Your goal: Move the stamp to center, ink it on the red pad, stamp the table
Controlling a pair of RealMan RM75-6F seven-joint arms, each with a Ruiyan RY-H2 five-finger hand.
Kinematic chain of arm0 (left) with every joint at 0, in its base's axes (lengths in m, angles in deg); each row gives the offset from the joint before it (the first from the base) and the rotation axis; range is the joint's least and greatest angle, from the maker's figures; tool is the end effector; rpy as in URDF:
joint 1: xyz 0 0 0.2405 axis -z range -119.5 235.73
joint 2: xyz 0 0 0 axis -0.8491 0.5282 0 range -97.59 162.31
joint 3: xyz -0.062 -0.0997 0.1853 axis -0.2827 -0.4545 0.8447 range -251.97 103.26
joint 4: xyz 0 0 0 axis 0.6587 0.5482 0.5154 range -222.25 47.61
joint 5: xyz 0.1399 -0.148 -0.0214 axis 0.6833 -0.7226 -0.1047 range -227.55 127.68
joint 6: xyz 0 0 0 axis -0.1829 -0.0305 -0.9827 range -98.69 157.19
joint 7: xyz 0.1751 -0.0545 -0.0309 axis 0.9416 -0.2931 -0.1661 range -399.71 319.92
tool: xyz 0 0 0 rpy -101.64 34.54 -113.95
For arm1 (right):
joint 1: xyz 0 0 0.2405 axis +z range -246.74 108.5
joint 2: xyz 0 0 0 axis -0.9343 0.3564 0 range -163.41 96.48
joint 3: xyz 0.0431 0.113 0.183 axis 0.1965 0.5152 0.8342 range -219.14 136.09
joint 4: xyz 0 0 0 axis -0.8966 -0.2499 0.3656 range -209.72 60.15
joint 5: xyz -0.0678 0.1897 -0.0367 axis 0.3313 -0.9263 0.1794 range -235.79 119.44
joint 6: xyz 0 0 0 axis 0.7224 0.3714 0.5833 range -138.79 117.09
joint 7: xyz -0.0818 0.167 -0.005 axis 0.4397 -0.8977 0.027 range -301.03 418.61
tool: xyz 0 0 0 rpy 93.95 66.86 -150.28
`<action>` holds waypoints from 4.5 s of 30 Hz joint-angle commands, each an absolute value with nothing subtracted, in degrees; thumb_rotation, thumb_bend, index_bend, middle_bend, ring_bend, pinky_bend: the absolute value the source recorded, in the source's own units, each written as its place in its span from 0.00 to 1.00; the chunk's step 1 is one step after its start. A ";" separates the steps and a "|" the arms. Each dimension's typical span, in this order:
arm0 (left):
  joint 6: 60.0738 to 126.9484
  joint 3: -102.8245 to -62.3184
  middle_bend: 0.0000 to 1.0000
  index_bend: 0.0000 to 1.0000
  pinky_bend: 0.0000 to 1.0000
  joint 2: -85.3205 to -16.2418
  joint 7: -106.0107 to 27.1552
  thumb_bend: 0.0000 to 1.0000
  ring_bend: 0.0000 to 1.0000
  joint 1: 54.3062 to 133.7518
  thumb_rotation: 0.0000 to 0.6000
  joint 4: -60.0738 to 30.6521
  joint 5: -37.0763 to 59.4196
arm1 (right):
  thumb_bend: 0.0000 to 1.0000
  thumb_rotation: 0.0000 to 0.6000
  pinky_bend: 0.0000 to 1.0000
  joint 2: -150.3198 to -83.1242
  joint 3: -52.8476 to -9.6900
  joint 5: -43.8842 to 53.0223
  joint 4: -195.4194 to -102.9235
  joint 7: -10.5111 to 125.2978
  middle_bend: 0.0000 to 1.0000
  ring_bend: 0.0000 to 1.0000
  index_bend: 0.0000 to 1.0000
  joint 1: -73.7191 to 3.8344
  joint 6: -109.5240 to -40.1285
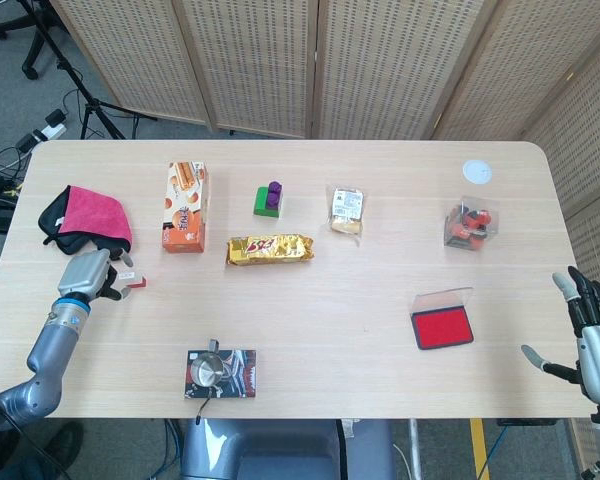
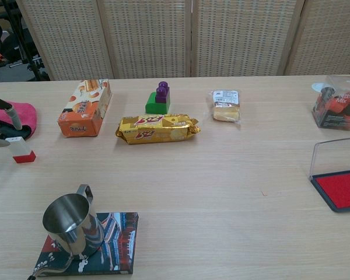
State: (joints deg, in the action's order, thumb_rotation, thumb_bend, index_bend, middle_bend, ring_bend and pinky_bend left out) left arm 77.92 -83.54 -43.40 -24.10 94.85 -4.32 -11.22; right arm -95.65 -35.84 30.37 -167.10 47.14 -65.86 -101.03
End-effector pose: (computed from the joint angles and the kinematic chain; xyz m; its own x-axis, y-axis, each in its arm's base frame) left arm -0.2621 0.3653 0.0460 0.2715 0.3975 0.8765 0.9208 0.1577 -0.3567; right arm -0.2649 -0.2207 0.1777 0.2306 0.1175 0.9659 -0.9696 -0.0553 0.2382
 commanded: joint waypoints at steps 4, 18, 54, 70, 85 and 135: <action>78.62 -83.59 0.98 0.46 0.93 -44.94 -21.27 0.32 1.00 96.22 1.00 -5.71 -16.10 | 0.00 1.00 0.00 -95.63 -35.83 30.17 -167.06 46.96 0.00 0.00 0.01 -65.82 -100.84; 78.90 -83.27 0.98 0.47 0.93 -47.07 -17.98 0.33 1.00 97.74 1.00 -8.20 -22.29 | 0.00 1.00 0.00 -95.51 -35.88 30.13 -166.97 46.47 0.00 0.00 0.01 -65.80 -100.73; 85.78 -89.73 0.98 0.58 0.93 -33.64 -11.36 0.36 1.00 103.90 1.00 23.19 -27.97 | 0.00 1.00 0.00 -94.91 -35.88 30.12 -167.00 44.59 0.00 0.00 0.01 -65.88 -100.75; 94.88 -94.91 0.98 0.58 0.93 -51.79 -3.17 0.36 1.00 122.48 1.00 21.62 -49.67 | 0.00 1.00 0.00 -94.36 -35.68 29.49 -166.49 42.09 0.00 0.00 0.01 -65.62 -99.93; 95.15 -96.94 0.98 0.58 0.93 -63.88 0.85 0.37 1.00 129.26 1.00 8.14 -54.23 | 0.00 1.00 0.00 -93.72 -34.98 27.32 -165.09 37.89 0.00 0.00 0.01 -64.85 -97.54; 94.00 -97.67 0.97 0.39 0.93 -72.41 5.49 0.31 1.00 126.17 1.00 -1.65 -50.63 | 0.00 1.00 0.00 -93.23 -35.05 27.62 -164.82 35.86 0.00 0.00 0.01 -64.67 -97.19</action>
State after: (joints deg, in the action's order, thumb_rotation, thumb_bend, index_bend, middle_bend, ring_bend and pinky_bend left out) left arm 94.01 -97.68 -72.45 5.47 126.19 -1.67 -50.64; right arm -93.23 -35.05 27.63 -164.82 35.86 -64.67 -97.20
